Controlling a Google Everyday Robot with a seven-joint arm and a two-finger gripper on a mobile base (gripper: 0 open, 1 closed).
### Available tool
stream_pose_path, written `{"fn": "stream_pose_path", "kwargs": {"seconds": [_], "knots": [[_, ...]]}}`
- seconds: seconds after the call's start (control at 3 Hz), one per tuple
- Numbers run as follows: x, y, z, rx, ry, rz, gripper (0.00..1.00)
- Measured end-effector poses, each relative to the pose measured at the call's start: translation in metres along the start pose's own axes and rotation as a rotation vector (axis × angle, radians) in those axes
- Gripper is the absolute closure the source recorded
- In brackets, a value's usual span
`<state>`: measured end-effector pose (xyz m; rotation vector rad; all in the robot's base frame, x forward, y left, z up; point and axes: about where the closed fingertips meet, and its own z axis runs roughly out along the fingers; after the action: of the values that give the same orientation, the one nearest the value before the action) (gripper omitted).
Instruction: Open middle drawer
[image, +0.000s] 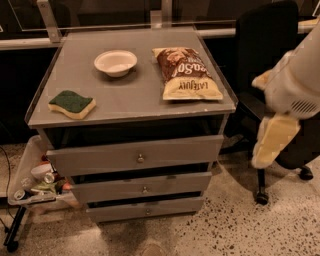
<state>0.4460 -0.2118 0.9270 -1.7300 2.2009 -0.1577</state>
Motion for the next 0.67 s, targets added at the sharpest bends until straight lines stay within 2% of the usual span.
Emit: {"fn": "stream_pose_path", "kwargs": {"seconds": [0.67], "knots": [[0.018, 0.009, 0.152, -0.039, -0.013, 0.016, 0.00]]}}
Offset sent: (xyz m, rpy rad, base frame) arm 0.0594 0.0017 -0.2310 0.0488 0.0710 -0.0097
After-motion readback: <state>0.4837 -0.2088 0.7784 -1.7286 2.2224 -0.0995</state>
